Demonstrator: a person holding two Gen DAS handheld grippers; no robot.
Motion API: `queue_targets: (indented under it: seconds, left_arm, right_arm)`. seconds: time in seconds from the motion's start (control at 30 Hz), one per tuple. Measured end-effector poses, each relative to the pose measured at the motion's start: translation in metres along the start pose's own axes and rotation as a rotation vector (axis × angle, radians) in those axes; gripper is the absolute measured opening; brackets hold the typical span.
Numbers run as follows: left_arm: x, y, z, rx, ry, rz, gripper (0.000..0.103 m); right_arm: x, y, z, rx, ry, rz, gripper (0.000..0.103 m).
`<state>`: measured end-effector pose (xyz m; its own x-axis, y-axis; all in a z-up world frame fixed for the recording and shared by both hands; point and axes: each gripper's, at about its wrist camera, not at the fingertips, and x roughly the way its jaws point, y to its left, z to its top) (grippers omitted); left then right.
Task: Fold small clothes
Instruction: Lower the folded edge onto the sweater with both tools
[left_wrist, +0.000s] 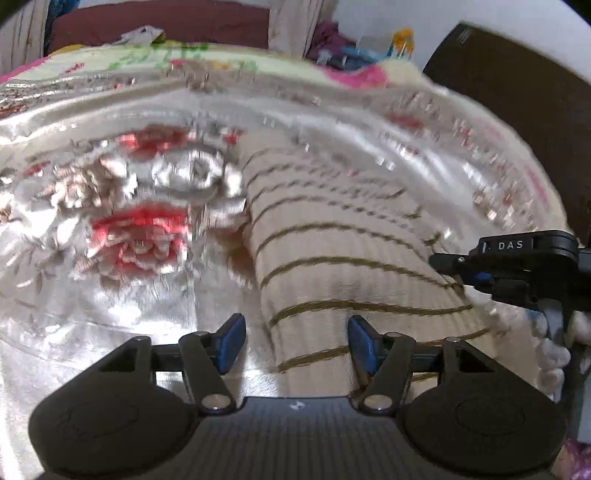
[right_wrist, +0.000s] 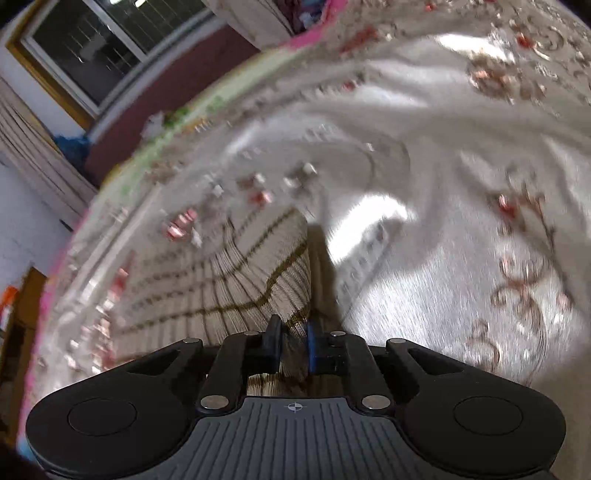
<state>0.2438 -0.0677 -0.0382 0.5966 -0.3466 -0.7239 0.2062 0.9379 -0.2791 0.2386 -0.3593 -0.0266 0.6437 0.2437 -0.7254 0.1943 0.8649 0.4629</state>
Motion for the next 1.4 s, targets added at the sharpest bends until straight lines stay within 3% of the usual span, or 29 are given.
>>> queue_targets:
  seconds: [0.17, 0.47, 0.6, 0.77, 0.97, 1.03, 1.1, 1.2, 1.3, 1.4]
  left_arm:
    - [0.002, -0.002, -0.005, 0.013, 0.012, 0.012, 0.067]
    - [-0.013, -0.013, 0.011, 0.032, -0.066, 0.012, 0.067]
    - [-0.002, -0.016, 0.023, 0.038, -0.069, 0.029, 0.067]
    - [0.014, -0.013, 0.022, 0.029, -0.030, 0.062, 0.084]
    - [0.007, -0.003, 0.014, -0.032, -0.008, 0.036, 0.085]
    - [-0.003, -0.004, 0.011, -0.025, -0.019, 0.033, 0.084]
    - [-0.011, 0.001, 0.006, -0.043, -0.021, 0.004, 0.084]
    - [-0.020, 0.009, -0.005, -0.077, -0.007, -0.043, 0.084]
    - [-0.019, 0.009, -0.013, -0.084, 0.015, -0.076, 0.084]
    - [-0.008, 0.000, -0.017, -0.064, 0.055, -0.095, 0.084]
  right_arm:
    - [-0.008, 0.020, 0.002, -0.111, -0.015, -0.040, 0.019]
    - [-0.046, 0.042, 0.004, -0.182, -0.151, 0.010, 0.019]
    - [-0.023, 0.061, 0.004, -0.271, -0.116, -0.004, 0.019]
    - [0.010, 0.051, -0.002, -0.261, -0.039, -0.059, 0.018]
    - [-0.009, 0.054, -0.004, -0.262, -0.049, -0.051, 0.019]
    - [-0.026, 0.051, -0.007, -0.246, -0.064, -0.022, 0.025]
    - [-0.043, 0.042, -0.017, -0.223, -0.066, 0.012, 0.040]
    - [-0.058, 0.026, -0.034, -0.210, -0.024, 0.035, 0.047]
    - [-0.058, 0.010, -0.045, -0.171, 0.020, 0.034, 0.050]
    - [-0.048, -0.006, -0.053, -0.077, 0.086, 0.092, 0.050]
